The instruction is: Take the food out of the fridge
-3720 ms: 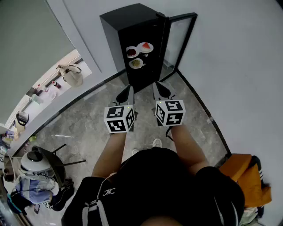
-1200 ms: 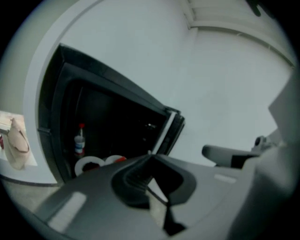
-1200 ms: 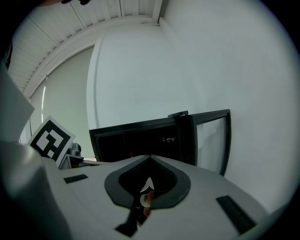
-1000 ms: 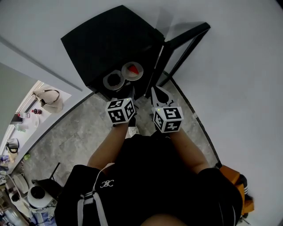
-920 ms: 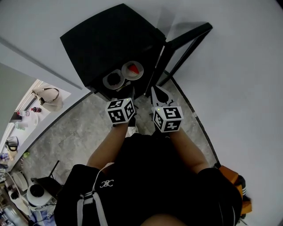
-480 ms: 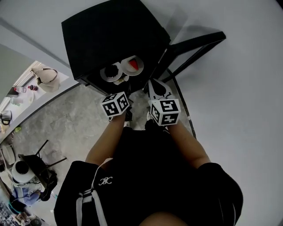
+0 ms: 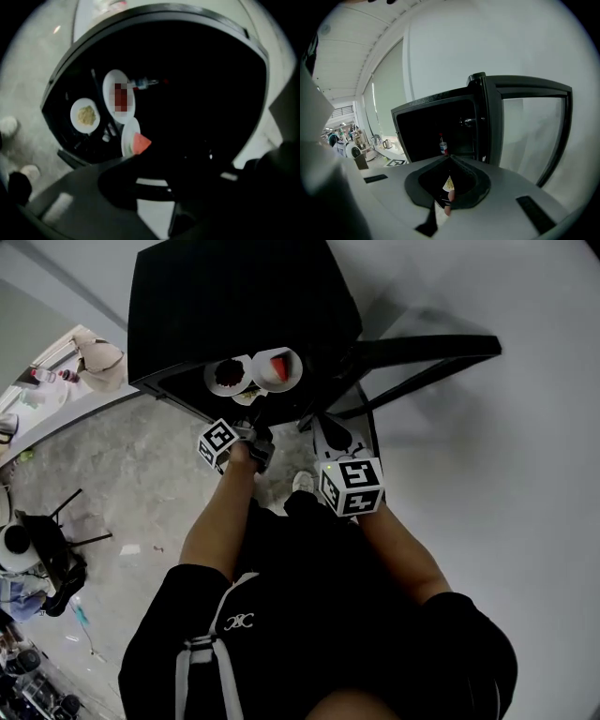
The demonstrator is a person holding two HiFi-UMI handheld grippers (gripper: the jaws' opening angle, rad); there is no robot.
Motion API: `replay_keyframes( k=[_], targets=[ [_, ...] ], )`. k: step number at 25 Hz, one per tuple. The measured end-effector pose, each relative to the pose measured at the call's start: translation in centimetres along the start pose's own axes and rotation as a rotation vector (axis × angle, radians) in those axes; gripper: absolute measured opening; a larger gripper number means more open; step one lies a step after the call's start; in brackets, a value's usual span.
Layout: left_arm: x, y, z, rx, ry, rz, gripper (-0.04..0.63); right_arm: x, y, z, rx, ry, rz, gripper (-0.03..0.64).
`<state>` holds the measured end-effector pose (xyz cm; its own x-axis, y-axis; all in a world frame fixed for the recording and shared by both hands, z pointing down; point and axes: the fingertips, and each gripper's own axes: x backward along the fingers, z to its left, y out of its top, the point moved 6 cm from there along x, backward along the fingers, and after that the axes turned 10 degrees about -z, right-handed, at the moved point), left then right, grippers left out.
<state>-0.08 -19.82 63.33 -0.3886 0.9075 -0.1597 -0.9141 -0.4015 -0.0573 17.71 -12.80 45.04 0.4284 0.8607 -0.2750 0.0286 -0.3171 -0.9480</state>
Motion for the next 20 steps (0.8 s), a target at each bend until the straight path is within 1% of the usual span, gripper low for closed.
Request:
replay_keyframes(
  k=[1, 2, 3, 5, 7, 12, 16, 17, 20],
  targets=[
    [-0.4, 0.2, 1.1, 0.091, -0.008, -0.045, 0.132, 0.2, -0.4, -0.5, -0.001, 0.008, 0.010, -0.003],
    [-0.8, 0.5, 2.2, 0.145, -0.011, -0.086, 0.132, 0.4, -0.8, -0.9, -0.001, 0.015, 0.019, -0.003],
    [-1.2, 0.6, 3.0, 0.162, -0.006, -0.116, 0.132, 0.6, -1.2, -1.4, 0.000, 0.021, 0.028, -0.003],
    [-1.9, 0.6, 4.4, 0.135, 0.017, -0.138, 0.132, 1.1, -2.0, -2.2, 0.004, 0.027, 0.044, -0.003],
    [-2.8, 0.4, 5.4, 0.106, 0.034, -0.130, 0.132, 1.5, -2.5, -3.1, 0.014, 0.028, 0.057, -0.003],
    [-5.3, -0.1, 6.1, 0.103, 0.035, -0.127, 0.163, 2.1, -3.4, -5.2, 0.030, 0.014, 0.088, -0.003],
    [-6.9, -0.7, 6.2, 0.088, 0.065, -0.097, 0.161, 2.3, -3.9, -6.2, 0.026, 0.006, 0.107, -0.003],
    [-7.2, -0.8, 6.4, 0.093, 0.079, -0.090, 0.150, 2.3, -4.1, -6.4, 0.027, 0.006, 0.111, -0.003],
    [-7.5, -0.9, 6.9, 0.136, 0.135, -0.103, 0.024, 2.3, -4.5, -6.8, 0.038, 0.006, 0.127, -0.003]
  ],
)
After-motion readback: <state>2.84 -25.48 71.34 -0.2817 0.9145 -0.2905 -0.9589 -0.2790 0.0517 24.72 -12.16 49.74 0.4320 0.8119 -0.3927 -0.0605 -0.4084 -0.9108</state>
